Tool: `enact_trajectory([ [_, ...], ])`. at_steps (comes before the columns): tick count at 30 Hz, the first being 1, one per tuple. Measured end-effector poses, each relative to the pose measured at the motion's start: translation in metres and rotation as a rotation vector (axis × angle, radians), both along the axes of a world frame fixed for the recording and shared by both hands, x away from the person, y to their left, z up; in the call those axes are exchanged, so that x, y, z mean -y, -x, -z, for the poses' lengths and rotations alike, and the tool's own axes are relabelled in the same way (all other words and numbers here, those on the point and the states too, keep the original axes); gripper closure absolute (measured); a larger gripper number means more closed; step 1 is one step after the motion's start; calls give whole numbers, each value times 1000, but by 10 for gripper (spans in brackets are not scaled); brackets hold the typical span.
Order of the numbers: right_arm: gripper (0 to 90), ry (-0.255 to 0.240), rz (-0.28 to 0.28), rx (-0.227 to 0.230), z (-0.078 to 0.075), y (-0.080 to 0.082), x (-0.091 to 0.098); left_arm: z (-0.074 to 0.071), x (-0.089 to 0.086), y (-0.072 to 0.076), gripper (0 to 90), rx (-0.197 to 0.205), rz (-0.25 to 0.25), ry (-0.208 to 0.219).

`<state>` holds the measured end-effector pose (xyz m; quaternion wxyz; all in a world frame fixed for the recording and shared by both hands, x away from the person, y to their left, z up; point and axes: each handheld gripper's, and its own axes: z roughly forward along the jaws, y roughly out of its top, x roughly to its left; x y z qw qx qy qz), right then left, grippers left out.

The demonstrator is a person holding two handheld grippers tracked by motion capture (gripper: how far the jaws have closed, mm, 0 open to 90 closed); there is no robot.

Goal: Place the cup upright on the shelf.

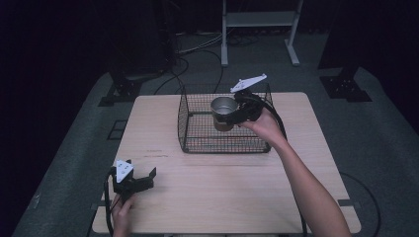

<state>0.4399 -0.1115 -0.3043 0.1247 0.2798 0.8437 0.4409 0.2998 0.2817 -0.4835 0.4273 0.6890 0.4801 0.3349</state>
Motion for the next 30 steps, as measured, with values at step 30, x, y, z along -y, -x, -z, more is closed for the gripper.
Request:
enact_trajectory([
  [30,179,35,82,-52,25,-46,-13,0,-1,0,0,1,0,5],
])
